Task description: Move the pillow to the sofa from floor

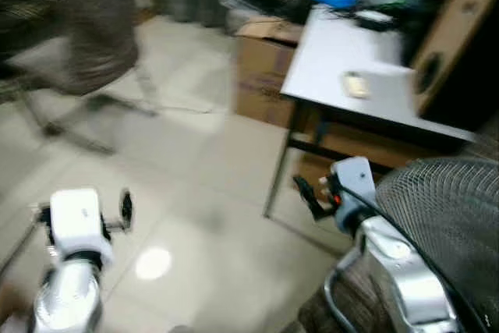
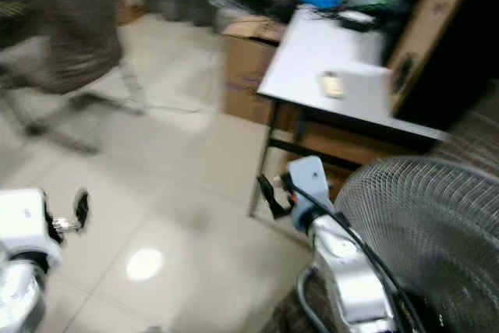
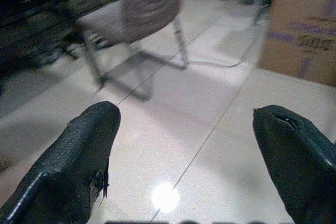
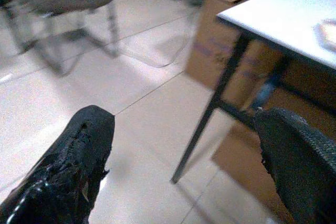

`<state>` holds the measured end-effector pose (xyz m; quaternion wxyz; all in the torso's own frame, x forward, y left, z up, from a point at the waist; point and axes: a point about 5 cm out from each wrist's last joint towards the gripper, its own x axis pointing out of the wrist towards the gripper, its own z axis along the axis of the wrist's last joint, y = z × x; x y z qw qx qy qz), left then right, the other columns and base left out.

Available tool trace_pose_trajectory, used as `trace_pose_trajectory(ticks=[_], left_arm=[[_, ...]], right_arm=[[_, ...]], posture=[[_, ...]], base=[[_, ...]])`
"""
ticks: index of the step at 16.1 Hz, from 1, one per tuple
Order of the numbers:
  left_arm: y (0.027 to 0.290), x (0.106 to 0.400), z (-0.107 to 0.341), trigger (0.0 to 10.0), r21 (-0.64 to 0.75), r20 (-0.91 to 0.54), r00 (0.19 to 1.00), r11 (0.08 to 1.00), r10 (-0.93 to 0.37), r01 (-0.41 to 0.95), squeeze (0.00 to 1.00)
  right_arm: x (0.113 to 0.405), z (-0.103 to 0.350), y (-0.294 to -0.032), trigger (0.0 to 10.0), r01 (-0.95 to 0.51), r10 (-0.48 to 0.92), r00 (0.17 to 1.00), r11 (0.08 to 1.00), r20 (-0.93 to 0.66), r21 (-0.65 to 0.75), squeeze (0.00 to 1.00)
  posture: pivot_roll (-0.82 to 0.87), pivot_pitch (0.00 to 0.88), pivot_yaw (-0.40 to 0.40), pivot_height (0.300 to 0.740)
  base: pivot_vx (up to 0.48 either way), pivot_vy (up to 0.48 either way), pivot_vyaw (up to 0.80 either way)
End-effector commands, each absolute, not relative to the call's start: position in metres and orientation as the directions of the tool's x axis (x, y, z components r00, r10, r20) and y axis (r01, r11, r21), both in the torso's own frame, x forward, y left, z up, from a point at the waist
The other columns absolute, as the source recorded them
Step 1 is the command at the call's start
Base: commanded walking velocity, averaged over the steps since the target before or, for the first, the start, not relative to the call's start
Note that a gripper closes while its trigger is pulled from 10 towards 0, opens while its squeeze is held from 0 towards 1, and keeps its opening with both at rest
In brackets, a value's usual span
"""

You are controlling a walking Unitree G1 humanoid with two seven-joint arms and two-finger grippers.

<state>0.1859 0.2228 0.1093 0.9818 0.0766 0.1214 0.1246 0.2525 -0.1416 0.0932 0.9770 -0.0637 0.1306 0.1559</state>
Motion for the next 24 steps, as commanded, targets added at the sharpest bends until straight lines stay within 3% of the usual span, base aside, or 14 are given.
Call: trace_pose_trajectory(ticks=[1,4,7,12,16,24], left_arm=[[0.225,0.185,0.12,10.0,0.186,-0.195,0.948,0.959,0.251,-0.215,0.0],[0.224,0.195,0.12,10.0,0.187,-0.204,0.96,0.97,0.195,-0.157,0.0],[0.225,0.205,0.117,10.0,0.271,-0.158,0.963,0.947,0.219,-0.171,0.0],[0.216,0.213,0.112,10.0,0.238,-0.156,0.975,0.964,0.155,-0.116,0.0],[0.209,0.213,0.109,10.0,0.196,-0.146,0.979,0.974,0.141,-0.111,0.0],[0.211,0.207,0.112,10.0,0.181,-0.139,0.98,0.977,0.142,-0.115,0.0]], right_arm=[[0.253,0.094,-0.136,10.0,-0.323,0.302,0.912,0.946,-0.277,-0.034,1.0],[0.254,0.09,-0.137,10.0,-0.291,0.272,0.924,0.956,-0.269,-0.034,1.0],[0.257,0.092,-0.152,10.0,-0.177,0.165,0.954,0.984,-0.252,-0.025,1.0],[0.262,0.086,-0.161,10.0,-0.068,0.056,0.957,0.997,-0.286,-0.034,1.0],[0.267,0.088,-0.162,10.0,-0.097,0.08,0.955,0.994,-0.287,-0.047,1.0],[0.275,0.086,-0.159,10.0,-0.145,0.125,0.947,0.988,-0.296,-0.045,1.0]], posture=[[0.04,0.0,-0.059,0.74],[0.03,0.0,-0.031,0.74],[0.03,0.0,-0.035,0.74],[-0.01,0.0,-0.005,0.74],[0.01,0.0,-0.039,0.74],[0.03,0.0,-0.061,0.74]], base=[[0.0,0.0,0.8],[0.0,0.0,0.8],[0.0,0.0,0.8],[0.0,0.0,0.8],[0.0,0.0,0.8],[0.34,0.0,0.8]])
